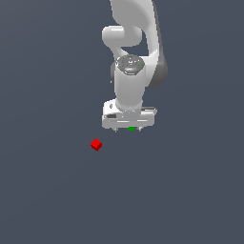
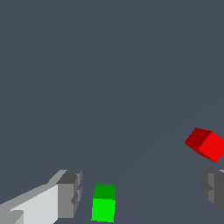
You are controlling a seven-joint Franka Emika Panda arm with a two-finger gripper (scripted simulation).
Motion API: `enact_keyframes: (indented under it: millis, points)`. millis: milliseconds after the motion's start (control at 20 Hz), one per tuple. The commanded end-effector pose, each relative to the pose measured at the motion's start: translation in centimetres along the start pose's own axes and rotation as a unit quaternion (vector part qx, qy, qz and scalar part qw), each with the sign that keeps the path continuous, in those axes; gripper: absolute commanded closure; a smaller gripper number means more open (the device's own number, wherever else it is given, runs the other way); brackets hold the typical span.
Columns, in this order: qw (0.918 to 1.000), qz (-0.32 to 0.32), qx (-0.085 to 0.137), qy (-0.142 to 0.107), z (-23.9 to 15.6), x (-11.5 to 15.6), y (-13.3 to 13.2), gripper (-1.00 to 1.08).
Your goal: Stack the red cube on top of the green cube.
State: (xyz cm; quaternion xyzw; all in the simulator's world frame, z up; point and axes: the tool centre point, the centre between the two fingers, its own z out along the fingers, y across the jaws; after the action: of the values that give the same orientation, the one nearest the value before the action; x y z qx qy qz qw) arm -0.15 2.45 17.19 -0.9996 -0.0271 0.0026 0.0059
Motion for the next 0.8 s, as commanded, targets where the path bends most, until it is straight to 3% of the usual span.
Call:
enact_keyframes:
  millis: [0,400,750]
  points:
    - [1.0,0.0,0.0,0.0,0.0,0.0,0.0,-0.92]
    - [0.9991,0.041,-0.001,0.001,1.3,0.4,2.0,-0.92]
    - [0.9885,0.151,-0.004,0.002,4.7,0.7,7.6,-0.92]
